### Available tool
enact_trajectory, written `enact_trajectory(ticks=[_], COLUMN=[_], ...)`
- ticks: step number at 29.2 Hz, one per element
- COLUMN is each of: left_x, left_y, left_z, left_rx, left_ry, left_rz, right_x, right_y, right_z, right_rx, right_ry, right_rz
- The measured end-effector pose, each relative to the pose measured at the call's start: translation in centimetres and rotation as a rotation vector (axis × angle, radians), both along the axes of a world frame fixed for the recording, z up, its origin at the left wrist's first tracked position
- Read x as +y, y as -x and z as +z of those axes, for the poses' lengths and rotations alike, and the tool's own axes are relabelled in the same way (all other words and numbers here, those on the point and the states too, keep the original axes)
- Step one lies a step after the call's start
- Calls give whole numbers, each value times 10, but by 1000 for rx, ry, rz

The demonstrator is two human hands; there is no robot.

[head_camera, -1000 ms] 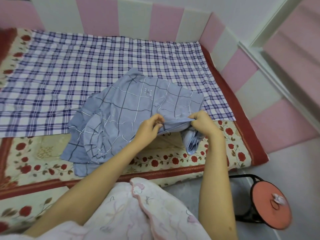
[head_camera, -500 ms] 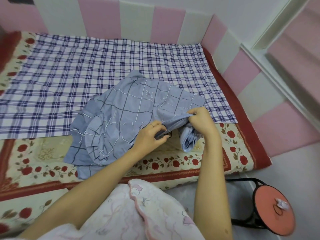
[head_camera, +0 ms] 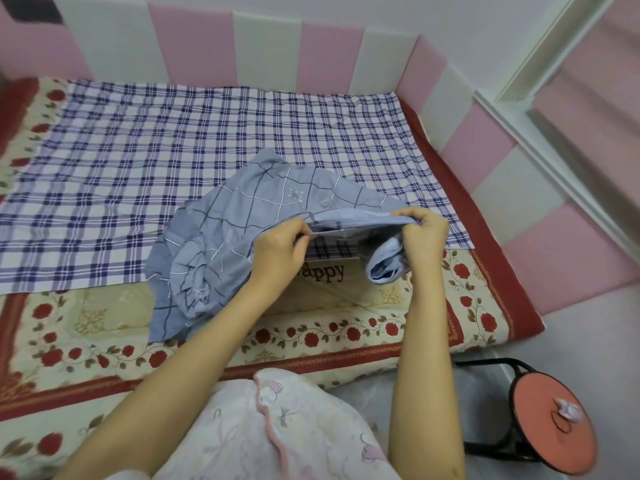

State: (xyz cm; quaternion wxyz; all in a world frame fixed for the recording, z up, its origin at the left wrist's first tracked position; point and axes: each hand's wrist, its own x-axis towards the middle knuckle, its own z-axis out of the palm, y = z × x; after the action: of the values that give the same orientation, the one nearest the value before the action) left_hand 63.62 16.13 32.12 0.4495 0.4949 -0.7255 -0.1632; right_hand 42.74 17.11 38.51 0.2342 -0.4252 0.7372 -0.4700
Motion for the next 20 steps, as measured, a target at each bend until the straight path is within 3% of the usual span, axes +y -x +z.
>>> enact_trajectory(ticks=[6, 12, 17, 20], left_x=[0, 7, 26, 34], left_y=[-7, 3, 15, 16], left_z=[9, 7, -1, -19], left_rx=[-34, -67, 46, -215], left_ry=[140, -73, -234, -45], left_rz=[-11, 5, -92, -170], right_x=[5, 4, 5, 10], right_y=[6, -7, -27, -34], right_z=[8, 8, 21, 25], right_rx=[36, 101, -78, -233], right_ry=[41, 101, 235, 339], right_rz=[25, -2, -17, 7])
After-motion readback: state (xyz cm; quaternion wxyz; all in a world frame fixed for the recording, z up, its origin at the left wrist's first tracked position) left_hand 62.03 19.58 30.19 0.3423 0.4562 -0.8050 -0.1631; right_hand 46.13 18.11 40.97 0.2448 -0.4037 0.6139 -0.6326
